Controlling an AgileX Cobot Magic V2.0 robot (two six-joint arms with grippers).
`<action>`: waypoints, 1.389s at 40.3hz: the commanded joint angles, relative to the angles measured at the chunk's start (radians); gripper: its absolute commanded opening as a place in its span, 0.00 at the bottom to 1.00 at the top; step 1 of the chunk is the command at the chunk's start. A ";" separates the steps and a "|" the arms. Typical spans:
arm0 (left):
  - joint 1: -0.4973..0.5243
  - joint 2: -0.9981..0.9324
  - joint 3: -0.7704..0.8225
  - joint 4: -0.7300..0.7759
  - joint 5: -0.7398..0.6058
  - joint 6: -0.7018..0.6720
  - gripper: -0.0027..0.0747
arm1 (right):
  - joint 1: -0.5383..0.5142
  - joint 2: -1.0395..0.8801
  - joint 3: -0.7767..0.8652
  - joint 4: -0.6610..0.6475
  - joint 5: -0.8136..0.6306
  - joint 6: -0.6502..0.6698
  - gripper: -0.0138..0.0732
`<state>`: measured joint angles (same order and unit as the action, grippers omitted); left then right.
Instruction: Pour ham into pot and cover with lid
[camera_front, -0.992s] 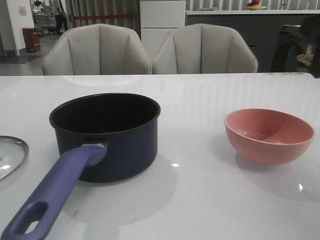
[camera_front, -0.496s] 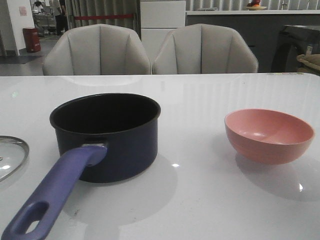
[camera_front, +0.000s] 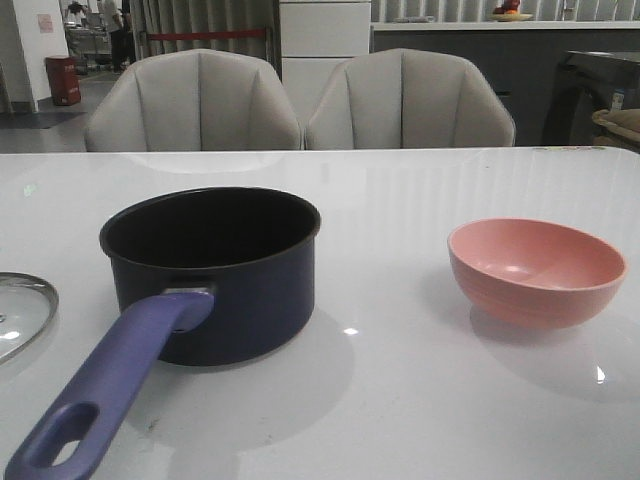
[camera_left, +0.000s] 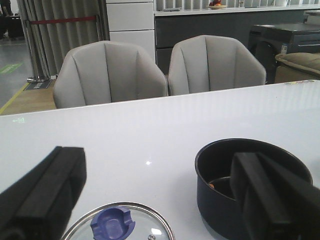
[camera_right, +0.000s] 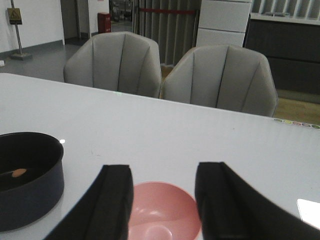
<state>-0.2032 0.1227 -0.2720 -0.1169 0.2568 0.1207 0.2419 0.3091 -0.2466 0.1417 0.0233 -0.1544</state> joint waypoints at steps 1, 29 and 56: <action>-0.005 0.011 -0.027 -0.009 -0.075 0.000 0.85 | 0.004 -0.052 0.030 0.003 -0.095 0.001 0.63; -0.005 0.037 -0.038 0.017 -0.026 -0.002 0.85 | 0.004 -0.104 0.075 0.003 -0.116 0.001 0.33; 0.019 0.645 -0.435 0.026 0.263 -0.211 0.89 | 0.004 -0.104 0.075 0.003 -0.116 0.001 0.33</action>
<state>-0.1987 0.6829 -0.6271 -0.0910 0.5080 -0.0432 0.2419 0.1975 -0.1423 0.1439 -0.0053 -0.1528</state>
